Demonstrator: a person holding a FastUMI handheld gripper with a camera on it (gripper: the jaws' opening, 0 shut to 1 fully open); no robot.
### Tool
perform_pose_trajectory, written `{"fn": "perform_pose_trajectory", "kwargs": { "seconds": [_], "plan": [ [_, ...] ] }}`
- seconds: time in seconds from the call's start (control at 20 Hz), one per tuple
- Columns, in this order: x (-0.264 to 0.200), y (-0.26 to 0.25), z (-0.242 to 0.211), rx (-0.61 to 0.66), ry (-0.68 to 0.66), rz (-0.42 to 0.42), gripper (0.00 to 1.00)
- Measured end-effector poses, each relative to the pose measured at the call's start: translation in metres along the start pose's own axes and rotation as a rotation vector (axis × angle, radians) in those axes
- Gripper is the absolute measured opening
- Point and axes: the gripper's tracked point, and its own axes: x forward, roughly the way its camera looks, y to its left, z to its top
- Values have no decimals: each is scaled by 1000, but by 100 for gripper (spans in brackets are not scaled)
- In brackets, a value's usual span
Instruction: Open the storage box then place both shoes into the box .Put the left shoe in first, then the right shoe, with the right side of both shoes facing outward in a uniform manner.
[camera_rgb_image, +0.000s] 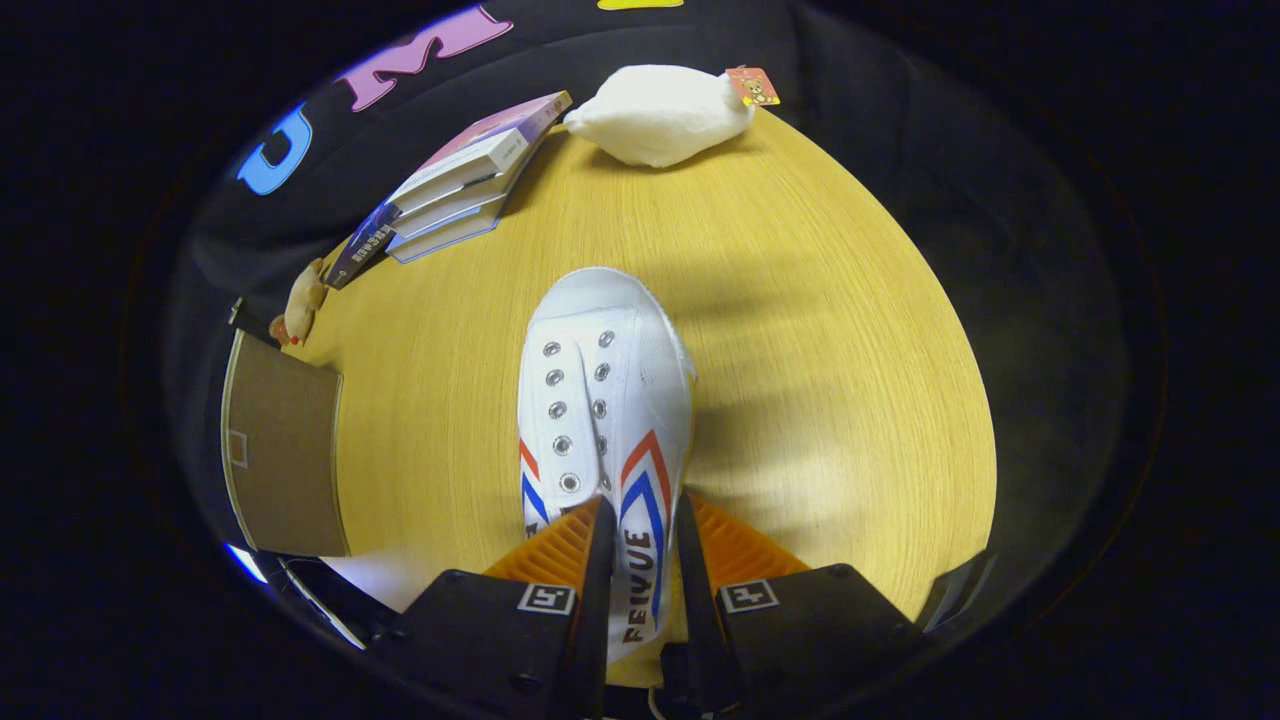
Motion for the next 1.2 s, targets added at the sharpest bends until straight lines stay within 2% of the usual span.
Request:
{"fn": "perform_pose_trajectory", "kwargs": {
  "seconds": [0.2,0.25,0.4,0.55,0.75,1.2],
  "plan": [
    [-1,-2,2,2,-5,-43,28],
    [0,-3,3,-11,-17,-52,20],
    [-5,-1,3,16,-18,-45,8],
    [-17,13,6,107,-31,-13,8],
    [-46,52,13,106,-74,4,8],
    [-124,217,32,73,-155,166,8]
  ]
}}
